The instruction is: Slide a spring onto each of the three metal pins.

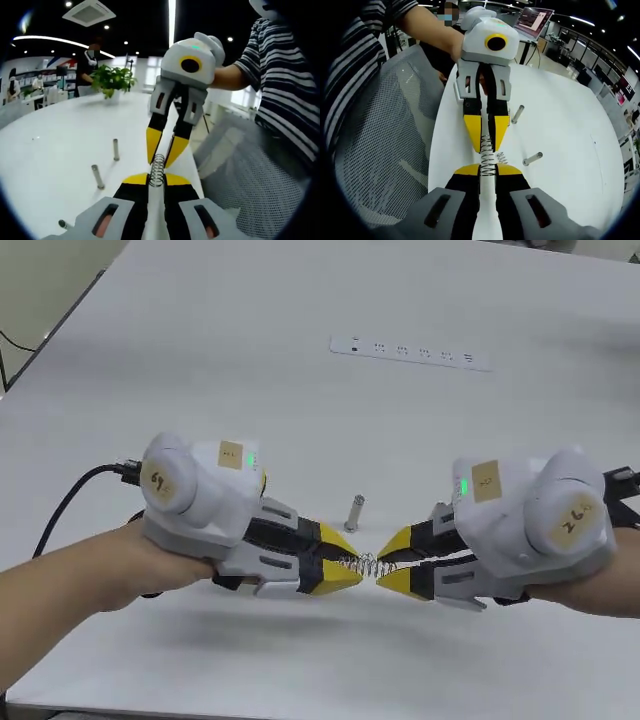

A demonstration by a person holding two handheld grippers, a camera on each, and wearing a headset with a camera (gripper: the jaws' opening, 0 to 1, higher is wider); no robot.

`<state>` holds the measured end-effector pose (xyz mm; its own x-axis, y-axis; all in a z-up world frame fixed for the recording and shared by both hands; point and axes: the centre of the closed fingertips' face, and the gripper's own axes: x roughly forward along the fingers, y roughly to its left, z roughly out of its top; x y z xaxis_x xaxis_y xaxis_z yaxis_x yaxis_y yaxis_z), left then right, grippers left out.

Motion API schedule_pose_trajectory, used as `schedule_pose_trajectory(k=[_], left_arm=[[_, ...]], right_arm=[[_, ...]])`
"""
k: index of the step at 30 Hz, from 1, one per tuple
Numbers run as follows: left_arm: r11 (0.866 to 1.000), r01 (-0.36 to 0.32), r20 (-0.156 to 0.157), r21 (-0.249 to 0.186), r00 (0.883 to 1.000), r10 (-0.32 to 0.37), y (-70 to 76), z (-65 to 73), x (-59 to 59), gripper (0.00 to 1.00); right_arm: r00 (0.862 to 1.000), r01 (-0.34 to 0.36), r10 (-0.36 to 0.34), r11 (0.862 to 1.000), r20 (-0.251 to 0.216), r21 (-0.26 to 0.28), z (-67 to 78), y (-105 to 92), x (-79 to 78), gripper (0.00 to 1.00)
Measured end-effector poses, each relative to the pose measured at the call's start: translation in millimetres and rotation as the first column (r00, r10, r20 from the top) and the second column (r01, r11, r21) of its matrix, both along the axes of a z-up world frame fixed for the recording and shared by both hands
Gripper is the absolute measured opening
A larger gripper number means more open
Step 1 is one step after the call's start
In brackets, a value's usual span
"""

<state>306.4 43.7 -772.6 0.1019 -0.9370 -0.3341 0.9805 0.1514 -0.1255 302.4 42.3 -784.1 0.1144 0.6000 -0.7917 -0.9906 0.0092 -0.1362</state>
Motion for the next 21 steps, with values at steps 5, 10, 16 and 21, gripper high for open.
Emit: schedule_pose_trajectory(k=[5,10,16,21], left_arm=[[1.0,0.018,-0.001,0.0,1.0,-0.018,-1.1,-0.6,-1.6,0.03],[1.0,0.031,-0.009,0.002,0.999,-0.031,-2.5,-0.6,-2.3,0.02],[0.999,0.037,-0.007,0.005,0.999,-0.037,-1.1,-0.3,-2.7,0.02],[0.999,0.046,-0.01,0.008,0.999,-0.046,-1.1,-0.2,-4.7,0.02]], right_arm=[[1.0,0.001,-0.001,1.0,0.0,0.004,-1.0,-1.1,-1.2,0.08],[1.0,-0.004,0.004,1.0,0.0,0.008,-0.4,-2.6,-2.4,0.08],[1.0,0.009,-0.009,1.0,-0.023,0.005,-3.9,-11.3,-1.8,0.12],[1.0,0.005,-0.005,1.0,-0.031,0.009,-7.4,-11.2,-4.9,0.11]])
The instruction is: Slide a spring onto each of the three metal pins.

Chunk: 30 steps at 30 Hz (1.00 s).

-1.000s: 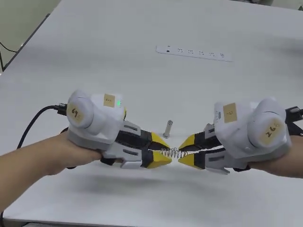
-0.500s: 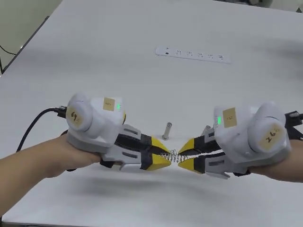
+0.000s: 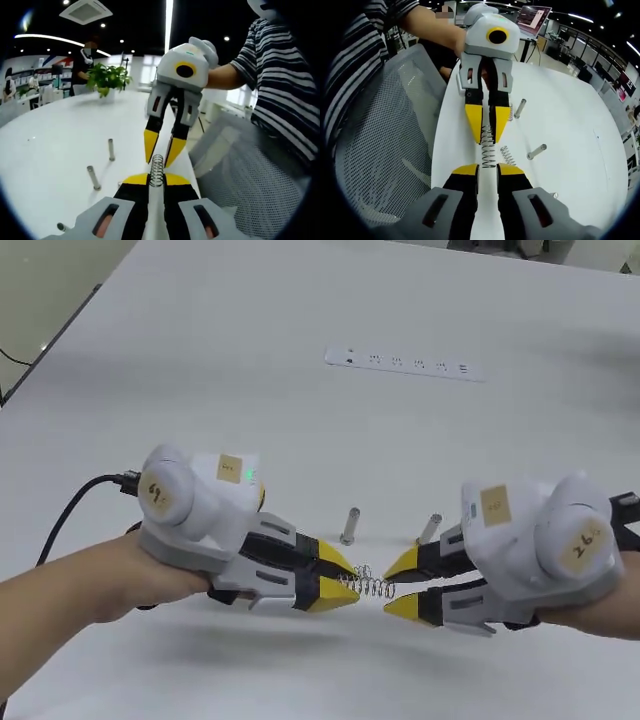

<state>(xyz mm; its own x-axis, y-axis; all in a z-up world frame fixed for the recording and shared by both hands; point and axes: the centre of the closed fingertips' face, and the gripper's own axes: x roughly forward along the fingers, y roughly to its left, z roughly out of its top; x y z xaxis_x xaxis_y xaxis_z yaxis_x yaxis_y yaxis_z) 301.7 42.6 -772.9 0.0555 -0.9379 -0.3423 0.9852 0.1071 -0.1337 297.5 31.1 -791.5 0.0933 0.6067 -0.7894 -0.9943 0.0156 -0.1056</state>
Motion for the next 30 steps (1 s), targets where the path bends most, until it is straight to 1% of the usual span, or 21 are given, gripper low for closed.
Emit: schedule_pose_trajectory(k=[1,3,5,7,8,12,14,19,23,27,30], left_arm=[[1.0,0.0,-0.001,-0.001,1.0,0.0,-0.2,0.2,-0.1,0.02],[1.0,0.006,-0.005,0.001,1.0,-0.006,-0.6,0.1,-2.0,0.02],[1.0,0.004,0.001,0.007,1.0,-0.004,-0.1,-0.9,-1.8,0.02],[1.0,0.001,-0.005,0.004,1.0,-0.001,0.5,-0.5,-1.5,0.02],[1.0,0.001,-0.001,0.005,1.0,-0.001,0.9,-0.4,-1.1,0.02],[1.0,0.003,0.0,0.007,1.0,-0.003,1.2,-0.7,-2.0,0.02],[1.0,0.002,0.005,0.015,1.0,-0.002,2.1,-1.8,-2.1,0.02],[1.0,-0.002,0.01,0.019,1.0,0.002,2.8,-2.4,-1.9,0.02],[1.0,-0.012,0.009,0.014,1.0,0.012,3.6,-1.2,-0.2,0.02],[1.0,-0.007,0.014,0.019,1.0,0.007,3.8,-2.2,-1.8,0.02],[1.0,-0.012,0.014,0.021,1.0,0.011,4.4,-2.6,-0.8,0.02]], right_arm=[[1.0,-0.003,0.003,1.0,0.002,0.008,0.3,1.1,-0.2,0.1],[1.0,-0.002,0.002,1.0,0.006,0.005,-0.5,0.7,0.3,0.08],[1.0,-0.005,0.005,1.0,0.012,0.011,0.2,1.4,0.3,0.08],[1.0,-0.005,0.005,1.0,0.016,0.022,2.0,1.5,0.5,0.07],[1.0,-0.005,0.004,1.0,0.017,0.025,2.3,1.5,0.6,0.07],[1.0,-0.011,0.01,0.999,0.016,0.041,8.9,1.7,-0.5,0.07],[1.0,-0.015,0.013,0.998,0.026,0.056,14.2,3.5,0.4,0.07],[1.0,-0.008,0.006,0.995,0.02,0.102,26.4,9.0,1.2,0.06],[1.0,-0.008,0.006,0.994,0.024,0.111,29.2,11.8,1.7,0.07],[1.0,-0.012,0.011,0.99,0.008,0.144,35.3,17.9,-0.7,0.07],[1.0,-0.012,0.01,0.989,0.012,0.145,34.9,19.6,0.2,0.07]])
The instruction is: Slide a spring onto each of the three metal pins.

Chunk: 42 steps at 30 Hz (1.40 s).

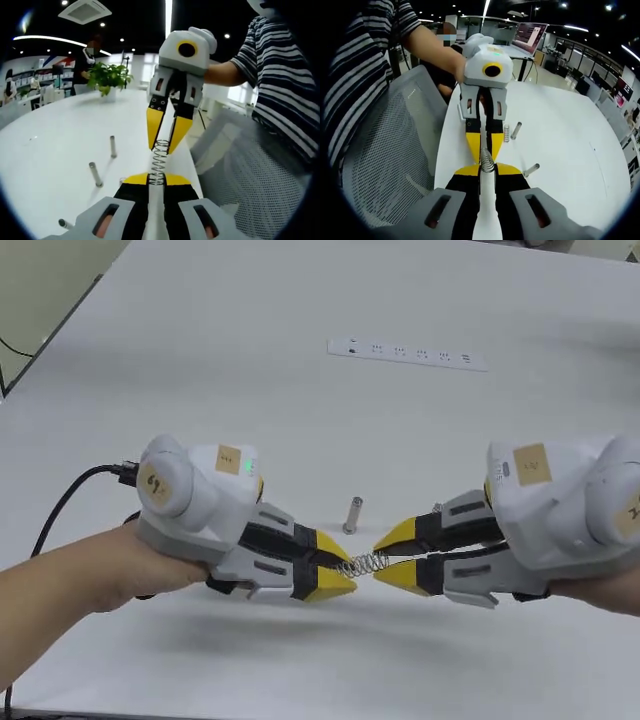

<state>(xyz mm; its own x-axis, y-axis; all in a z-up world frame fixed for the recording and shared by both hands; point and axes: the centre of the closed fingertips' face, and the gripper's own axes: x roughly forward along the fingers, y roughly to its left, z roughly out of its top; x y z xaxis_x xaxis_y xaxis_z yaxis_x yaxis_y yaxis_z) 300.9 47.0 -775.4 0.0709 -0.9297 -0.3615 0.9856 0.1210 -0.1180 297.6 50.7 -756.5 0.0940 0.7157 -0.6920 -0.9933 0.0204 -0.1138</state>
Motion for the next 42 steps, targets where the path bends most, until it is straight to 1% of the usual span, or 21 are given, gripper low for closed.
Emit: schedule_pose_trajectory(k=[1,3,4,7,10,15,17,20,23,27,28,31,32,34,38,40,42], left_arm=[[1.0,-0.003,0.0,0.001,1.0,0.003,0.3,-0.2,0.8,0.02],[1.0,-0.002,-0.002,0.003,1.0,0.002,0.4,-0.8,0.5,0.02],[1.0,0.0,-0.002,0.002,1.0,0.0,0.0,-0.5,-0.1,0.02],[1.0,0.007,0.005,0.014,1.0,-0.007,-0.5,-2.7,-0.8,0.02],[1.0,0.006,0.004,0.024,1.0,-0.006,0.1,-5.6,-0.2,0.02],[0.999,0.011,0.004,0.03,1.0,-0.011,-0.3,-7.2,-1.4,0.02],[0.999,0.012,0.01,0.041,1.0,-0.013,-0.5,-9.0,-0.9,0.02],[0.999,0.009,0.005,0.032,1.0,-0.009,-1.7,-8.4,-0.1,0.02],[0.999,0.005,0.01,0.032,1.0,-0.005,-2.5,-7.4,1.3,0.02],[1.0,-0.001,0.008,0.027,1.0,0.001,-1.6,-6.3,3.3,0.03],[1.0,-0.004,0.01,0.028,1.0,0.004,-1.2,-6.2,3.7,0.03],[1.0,-0.008,0.005,0.013,1.0,0.008,-1.6,-3.6,2.8,0.03],[1.0,-0.008,0.003,0.012,1.0,0.008,-1.9,-3.4,2.6,0.03],[1.0,-0.007,0.01,0.019,1.0,0.007,-1.3,-4.2,2.1,0.03],[1.0,-0.027,-0.004,0.007,1.0,0.027,1.0,-2.9,3.6,0.03],[0.999,-0.037,-0.017,0.002,0.999,0.037,1.8,-1.5,3.6,0.03],[0.999,-0.039,-0.012,0.001,0.999,0.039,2.1,-0.5,3.4,0.03]], right_arm=[[1.0,0.001,-0.001,1.0,0.0,0.006,0.6,1.2,0.1,0.07],[1.0,0.012,-0.011,0.999,-0.016,0.048,5.9,6.5,-0.6,0.07],[1.0,0.014,-0.012,0.998,-0.021,0.059,8.6,8.6,-1.1,0.07],[1.0,0.006,-0.005,0.998,-0.015,0.063,8.6,12.4,-2.9,0.07],[1.0,0.007,-0.006,0.998,-0.012,0.066,7.2,13.9,-3.8,0.07],[1.0,0.014,-0.011,0.994,-0.024,0.105,10.1,20.2,-6.7,0.07],[1.0,0.012,-0.009,0.995,-0.022,0.1,9.1,21.6,-7.7,0.07],[0.999,0.023,-0.019,0.992,-0.035,0.125,11.3,26.0,-7.7,0.07],[0.999,0.024,-0.021,0.991,-0.029,0.135,11.5,29.0,-7.0,0.07],[0.999,0.033,-0.028,0.987,-0.032,0.154,11.4,31.8,-6.0,0.07],[0.999,0.038,-0.033,0.986,-0.036,0.16,11.4,32.1,-5.3,0.07],[0.998,0.054,-0.044,0.98,-0.053,0.192,13.3,34.1,-5.4,0.07],[0.998,0.051,-0.041,0.98,-0.052,0.195,13.6,34.5,-5.6,0.07],[0.998,0.043,-0.035,0.981,-0.046,0.189,12.7,34.7,-6.3,0.07],[0.998,0.051,-0.04,0.977,-0.054,0.208,14.8,34.3,-4.2,0.07],[0.997,0.053,-0.042,0.976,-0.057,0.213,16.4,34.5,-3.7,0.07],[0.998,0.053,-0.042,0.975,-0.055,0.215,17.4,35.0,-3.2,0.07]])
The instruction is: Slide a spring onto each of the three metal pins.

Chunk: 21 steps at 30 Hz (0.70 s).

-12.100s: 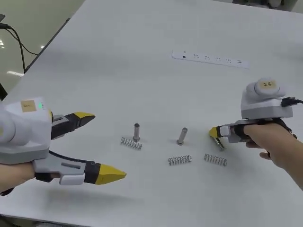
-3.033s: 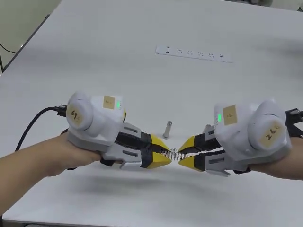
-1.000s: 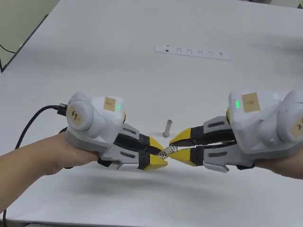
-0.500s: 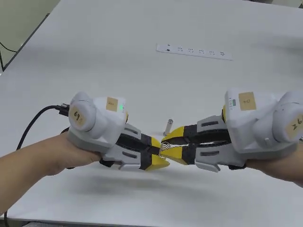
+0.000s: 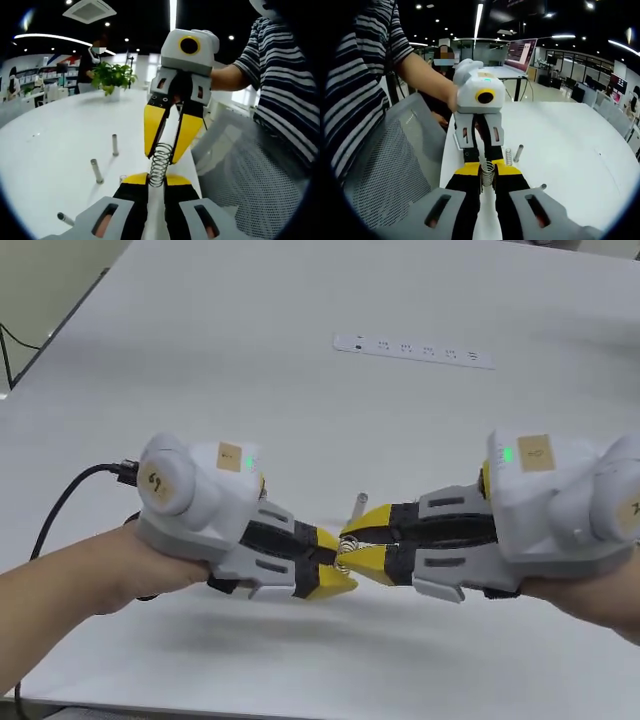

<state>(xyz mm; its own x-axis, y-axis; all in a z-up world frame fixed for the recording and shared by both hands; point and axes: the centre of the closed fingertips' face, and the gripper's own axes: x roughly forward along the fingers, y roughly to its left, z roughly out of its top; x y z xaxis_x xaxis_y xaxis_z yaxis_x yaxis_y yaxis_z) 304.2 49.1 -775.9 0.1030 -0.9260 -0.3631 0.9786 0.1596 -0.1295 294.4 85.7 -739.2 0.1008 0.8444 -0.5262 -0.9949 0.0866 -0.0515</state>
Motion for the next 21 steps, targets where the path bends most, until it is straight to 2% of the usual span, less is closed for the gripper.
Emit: schedule_pose_trajectory(k=[4,8,13,21], left_arm=[[1.0,-0.008,-0.007,-0.002,1.0,0.008,0.8,1.0,0.1,0.04],[1.0,-0.011,-0.011,-0.022,1.0,0.011,0.4,5.5,-0.3,0.05],[1.0,-0.017,-0.015,-0.019,1.0,0.017,3.3,5.3,-0.6,0.08],[0.998,-0.067,-0.013,-0.008,0.998,0.067,17.9,3.3,4.1,0.14]], right_arm=[[1.0,-0.004,0.004,1.0,0.002,-0.002,-0.1,0.9,0.9,0.07],[1.0,-0.008,0.008,1.0,0.002,-0.003,-2.0,0.2,1.4,0.07],[1.0,-0.002,0.002,1.0,0.004,-0.001,-2.8,-1.9,2.9,0.07],[1.0,0.019,-0.019,1.0,0.01,-0.016,-5.4,-6.9,8.4,0.07]])
